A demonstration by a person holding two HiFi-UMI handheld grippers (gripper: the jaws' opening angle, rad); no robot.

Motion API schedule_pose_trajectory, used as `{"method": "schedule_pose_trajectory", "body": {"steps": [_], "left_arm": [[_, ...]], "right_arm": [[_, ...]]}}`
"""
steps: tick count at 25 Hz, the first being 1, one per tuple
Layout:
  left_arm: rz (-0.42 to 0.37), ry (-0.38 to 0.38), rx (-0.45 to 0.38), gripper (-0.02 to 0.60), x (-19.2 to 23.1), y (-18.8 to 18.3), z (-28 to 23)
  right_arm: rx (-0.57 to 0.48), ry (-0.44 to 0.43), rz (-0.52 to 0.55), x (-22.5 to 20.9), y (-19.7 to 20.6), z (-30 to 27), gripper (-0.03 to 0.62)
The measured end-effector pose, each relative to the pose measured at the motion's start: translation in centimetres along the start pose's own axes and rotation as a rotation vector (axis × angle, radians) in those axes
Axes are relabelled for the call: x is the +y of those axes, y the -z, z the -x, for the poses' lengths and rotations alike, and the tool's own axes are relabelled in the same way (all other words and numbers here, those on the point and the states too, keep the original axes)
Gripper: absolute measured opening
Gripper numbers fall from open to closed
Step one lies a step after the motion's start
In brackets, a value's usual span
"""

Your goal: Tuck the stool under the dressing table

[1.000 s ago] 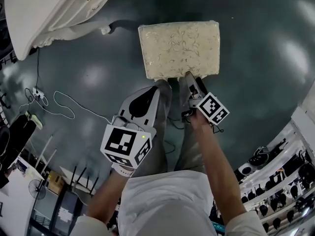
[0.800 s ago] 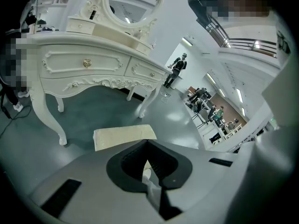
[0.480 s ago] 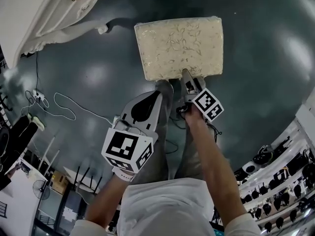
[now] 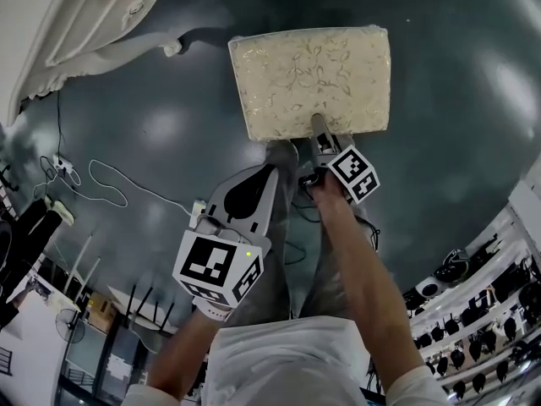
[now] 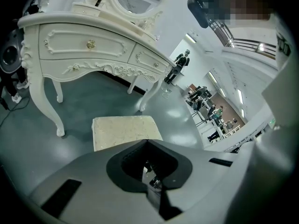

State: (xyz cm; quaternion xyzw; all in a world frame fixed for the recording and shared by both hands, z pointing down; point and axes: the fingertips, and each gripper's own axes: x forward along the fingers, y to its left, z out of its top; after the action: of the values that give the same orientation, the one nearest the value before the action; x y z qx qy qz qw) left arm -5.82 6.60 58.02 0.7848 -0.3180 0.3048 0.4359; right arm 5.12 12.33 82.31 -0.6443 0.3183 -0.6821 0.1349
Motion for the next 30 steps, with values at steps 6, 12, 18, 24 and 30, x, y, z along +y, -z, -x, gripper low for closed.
{"method": "schedule_pose_trajectory", "body": {"steps": [6, 12, 18, 24, 30], "left_arm": [[0.015, -0.008, 0.0, 0.009, 0.9, 0.4, 0.1], [0.017, -0.013, -0.012, 0.008, 1.7, -0.1, 0.2], [0.031, -0.024, -0.014, 0.008, 1.7, 0.1, 0.2], [0.026, -0.029, -0.024, 0.008, 0.4, -1.8, -0.7], [0.058, -0.075, -0.075, 0.008, 1.9, -4.7, -0.6]], "right_arm": [[-0.012, 0.008, -0.017, 0.1, -0.3, -0.7, 0.397], [-0.039, 0.001, -0.013, 0.2, -0.6, -0.8, 0.391], [-0.029, -0.076, 0.013, 2.8, -2.7, -2.4, 0.376], [-0.037, -0.105, 0.005, 6.4, -5.3, -4.4, 0.362], [-0.022, -0.13, 0.035, 9.8, -6.6, -7.2, 0.351]]}}
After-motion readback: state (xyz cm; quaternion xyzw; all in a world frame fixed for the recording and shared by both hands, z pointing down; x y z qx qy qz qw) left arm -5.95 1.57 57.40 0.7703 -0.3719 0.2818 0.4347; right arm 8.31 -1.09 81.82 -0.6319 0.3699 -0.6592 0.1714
